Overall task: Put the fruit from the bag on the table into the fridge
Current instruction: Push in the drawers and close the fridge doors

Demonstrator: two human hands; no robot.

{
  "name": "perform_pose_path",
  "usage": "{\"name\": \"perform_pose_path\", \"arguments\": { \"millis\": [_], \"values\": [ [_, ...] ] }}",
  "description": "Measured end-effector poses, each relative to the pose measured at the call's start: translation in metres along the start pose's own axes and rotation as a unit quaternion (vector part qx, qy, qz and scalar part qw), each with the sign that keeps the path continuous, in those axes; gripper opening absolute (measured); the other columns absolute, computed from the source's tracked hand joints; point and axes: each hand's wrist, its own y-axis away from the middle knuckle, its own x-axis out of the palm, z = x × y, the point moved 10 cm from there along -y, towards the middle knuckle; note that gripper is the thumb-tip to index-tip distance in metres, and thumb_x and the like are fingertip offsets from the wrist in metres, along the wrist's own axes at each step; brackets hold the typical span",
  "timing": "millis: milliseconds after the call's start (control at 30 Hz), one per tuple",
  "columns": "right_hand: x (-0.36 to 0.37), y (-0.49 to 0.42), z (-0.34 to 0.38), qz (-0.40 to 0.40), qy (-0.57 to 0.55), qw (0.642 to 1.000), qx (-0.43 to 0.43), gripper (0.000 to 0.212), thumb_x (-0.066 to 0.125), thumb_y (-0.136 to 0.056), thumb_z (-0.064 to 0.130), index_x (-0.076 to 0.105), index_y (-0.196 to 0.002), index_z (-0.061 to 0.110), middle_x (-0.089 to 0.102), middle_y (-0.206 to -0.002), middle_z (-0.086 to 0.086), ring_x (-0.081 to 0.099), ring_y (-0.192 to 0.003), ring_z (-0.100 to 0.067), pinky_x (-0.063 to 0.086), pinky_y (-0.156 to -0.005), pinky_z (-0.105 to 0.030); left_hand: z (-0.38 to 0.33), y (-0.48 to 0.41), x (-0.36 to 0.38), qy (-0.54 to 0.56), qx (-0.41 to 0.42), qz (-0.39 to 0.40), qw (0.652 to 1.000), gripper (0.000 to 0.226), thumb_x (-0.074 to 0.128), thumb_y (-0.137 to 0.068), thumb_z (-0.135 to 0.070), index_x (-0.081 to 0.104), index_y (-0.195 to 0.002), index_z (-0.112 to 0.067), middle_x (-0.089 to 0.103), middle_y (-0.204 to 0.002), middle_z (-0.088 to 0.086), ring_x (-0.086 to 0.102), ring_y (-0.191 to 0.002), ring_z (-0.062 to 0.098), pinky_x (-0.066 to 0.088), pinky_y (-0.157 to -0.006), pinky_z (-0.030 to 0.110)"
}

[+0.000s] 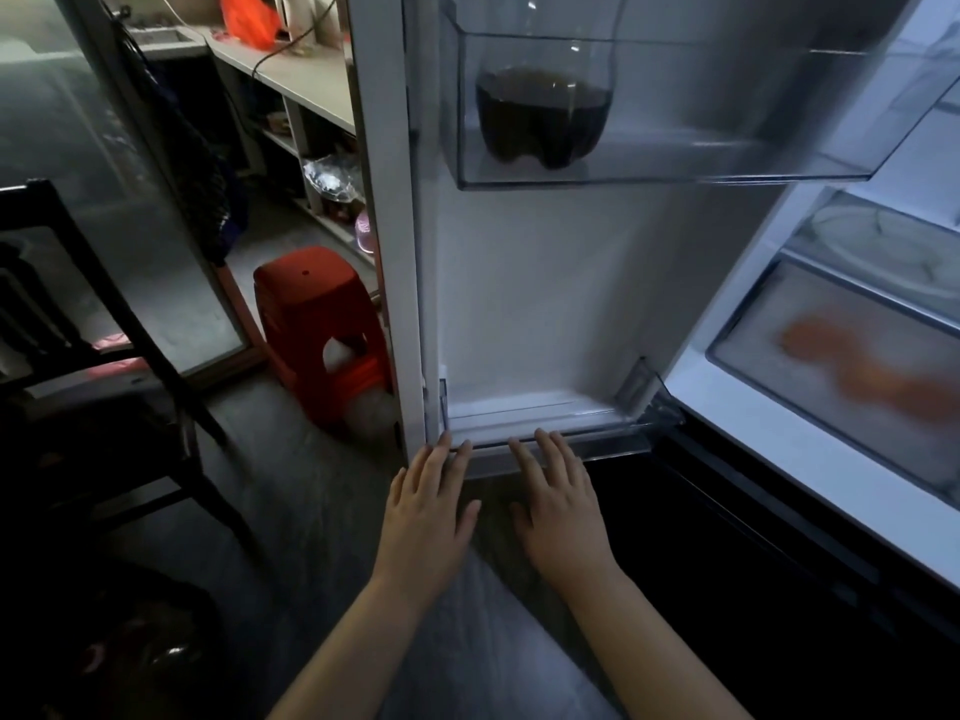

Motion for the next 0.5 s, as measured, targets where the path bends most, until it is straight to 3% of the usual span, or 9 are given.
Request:
{"name": "perform_pose_path", "arguments": {
  "millis": [167,367,500],
  "values": [
    [-0.006,0.016,-0.006,0.024,-0.015,0.999,-0.016,0.07,0.031,-0.084,0.049,0.019,-0.15,0.028,0.008,-0.158,-0.005,-0.01,-0.141,-0.018,-0.005,-0.113,-0.039,-0.012,0.015,0.003,-0.008,-0.007,-0.003,1.0,0.071,0.055,-0.089,-0.04,0.017,-0.148,-0.028,0.021,-0.155,0.001,0.024,-0.141,0.022,0.026,-0.111,0.042],
    [-0.014,0.046,-0.031,0.04,-0.018,0.999,-0.019,0.072,0.028,-0.083,0.05,0.017,-0.15,0.027,0.0,-0.158,-0.003,-0.011,-0.143,-0.02,0.005,-0.119,-0.044,-0.048,0.046,0.007,-0.057,-0.015,0.001,0.998,0.073,0.052,-0.088,-0.043,0.016,-0.149,-0.026,0.023,-0.155,0.003,0.024,-0.141,0.027,0.023,-0.112,0.047],
    [-0.024,0.07,-0.049,0.064,-0.017,0.998,-0.024,0.077,0.021,-0.079,0.055,0.015,-0.15,0.027,-0.004,-0.159,-0.003,-0.011,-0.145,-0.021,-0.001,-0.118,-0.04,-0.082,0.07,0.011,-0.087,-0.003,0.004,0.996,0.079,0.052,-0.087,-0.045,0.01,-0.151,-0.025,0.02,-0.156,0.006,0.019,-0.142,0.031,0.022,-0.112,0.05]
  ]
}}
